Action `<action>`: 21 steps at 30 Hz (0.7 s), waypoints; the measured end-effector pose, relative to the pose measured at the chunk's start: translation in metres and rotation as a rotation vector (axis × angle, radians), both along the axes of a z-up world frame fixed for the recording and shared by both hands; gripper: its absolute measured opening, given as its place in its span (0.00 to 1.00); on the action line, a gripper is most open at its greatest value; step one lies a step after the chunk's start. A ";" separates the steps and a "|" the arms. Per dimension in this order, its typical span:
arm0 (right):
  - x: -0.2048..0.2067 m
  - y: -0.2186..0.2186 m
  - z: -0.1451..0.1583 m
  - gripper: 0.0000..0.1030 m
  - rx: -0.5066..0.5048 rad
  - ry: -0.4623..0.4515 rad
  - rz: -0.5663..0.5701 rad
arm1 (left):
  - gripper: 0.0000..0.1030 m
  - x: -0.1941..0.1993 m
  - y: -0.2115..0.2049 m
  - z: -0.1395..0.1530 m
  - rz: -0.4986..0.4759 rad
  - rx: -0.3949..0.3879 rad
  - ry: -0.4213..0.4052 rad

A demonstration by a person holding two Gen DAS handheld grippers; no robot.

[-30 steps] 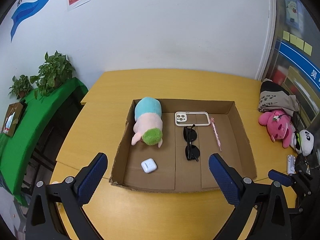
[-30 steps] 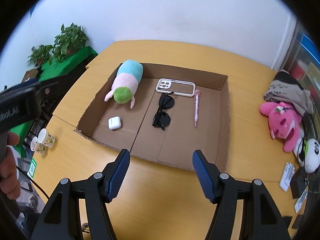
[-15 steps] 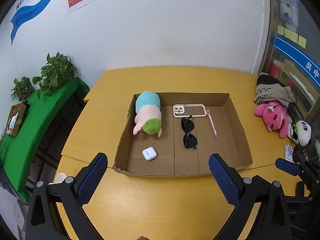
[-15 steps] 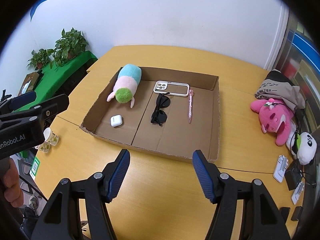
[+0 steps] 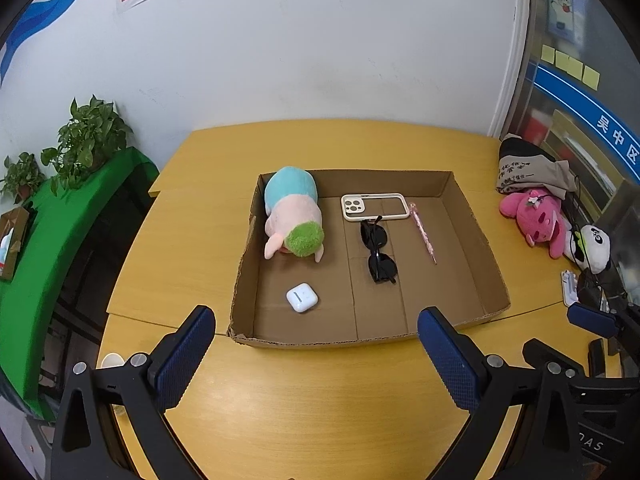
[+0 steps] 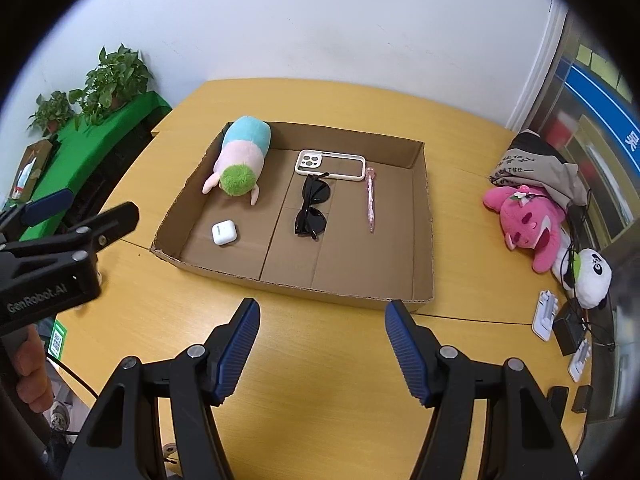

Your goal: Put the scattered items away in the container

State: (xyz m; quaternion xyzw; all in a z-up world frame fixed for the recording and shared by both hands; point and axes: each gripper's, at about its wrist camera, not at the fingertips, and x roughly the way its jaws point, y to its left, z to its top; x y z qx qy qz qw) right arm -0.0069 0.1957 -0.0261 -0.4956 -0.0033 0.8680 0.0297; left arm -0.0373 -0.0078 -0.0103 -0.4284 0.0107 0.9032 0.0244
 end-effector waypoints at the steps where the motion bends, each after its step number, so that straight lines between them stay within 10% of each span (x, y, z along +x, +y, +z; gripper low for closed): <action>1: 0.000 -0.003 0.001 0.63 0.010 0.001 -0.004 | 1.00 -0.001 -0.002 0.000 -0.002 0.004 0.000; 21: -0.030 -0.005 0.008 0.63 0.021 0.002 -0.021 | 1.00 -0.017 -0.007 0.004 -0.023 0.091 -0.014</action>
